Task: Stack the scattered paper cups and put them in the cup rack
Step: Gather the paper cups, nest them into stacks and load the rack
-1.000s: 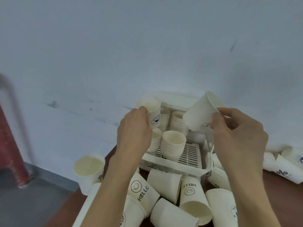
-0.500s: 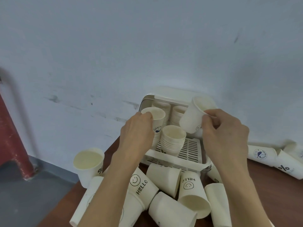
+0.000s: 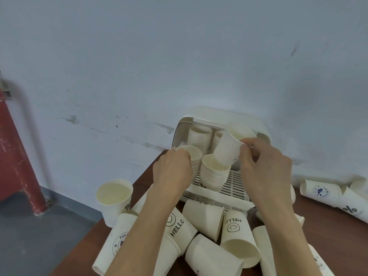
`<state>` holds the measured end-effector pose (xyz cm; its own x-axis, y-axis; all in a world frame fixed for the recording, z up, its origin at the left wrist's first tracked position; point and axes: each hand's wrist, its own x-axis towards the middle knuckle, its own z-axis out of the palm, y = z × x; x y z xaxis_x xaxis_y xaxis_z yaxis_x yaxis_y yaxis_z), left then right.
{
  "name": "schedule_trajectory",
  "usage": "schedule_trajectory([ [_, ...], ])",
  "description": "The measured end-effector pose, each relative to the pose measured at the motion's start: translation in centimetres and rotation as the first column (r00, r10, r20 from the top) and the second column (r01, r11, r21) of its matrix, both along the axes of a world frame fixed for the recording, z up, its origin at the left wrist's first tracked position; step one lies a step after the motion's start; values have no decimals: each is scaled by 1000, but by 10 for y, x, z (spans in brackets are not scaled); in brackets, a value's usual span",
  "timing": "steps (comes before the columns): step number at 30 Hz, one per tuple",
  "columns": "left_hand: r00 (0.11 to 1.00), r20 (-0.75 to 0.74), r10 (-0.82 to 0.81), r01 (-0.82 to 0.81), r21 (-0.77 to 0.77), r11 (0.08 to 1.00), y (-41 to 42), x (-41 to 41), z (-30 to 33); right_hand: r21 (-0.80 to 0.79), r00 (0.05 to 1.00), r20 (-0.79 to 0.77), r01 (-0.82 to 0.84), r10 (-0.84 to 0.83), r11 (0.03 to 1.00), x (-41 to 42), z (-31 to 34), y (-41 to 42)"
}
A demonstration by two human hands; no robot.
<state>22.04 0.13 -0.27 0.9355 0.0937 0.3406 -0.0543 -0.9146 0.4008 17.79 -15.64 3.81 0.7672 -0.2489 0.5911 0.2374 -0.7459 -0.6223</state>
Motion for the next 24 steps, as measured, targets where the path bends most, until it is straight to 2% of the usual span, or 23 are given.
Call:
schedule_trajectory([
  [9, 996, -90, -20, 23, 24, 999, -1, -3, 3, -28, 999, -50, -14, 13, 999, 15, -21, 4],
  [16, 998, -57, -35, 35, -1, 999, -4, -7, 9, -142, 984, -177, -57, 32, 988, 26, -37, 6],
  [24, 996, -63, -56, 57, 21, 998, -5, -10, 11, -289, 966, -254, -122, 47, 950, 24, -42, 10],
])
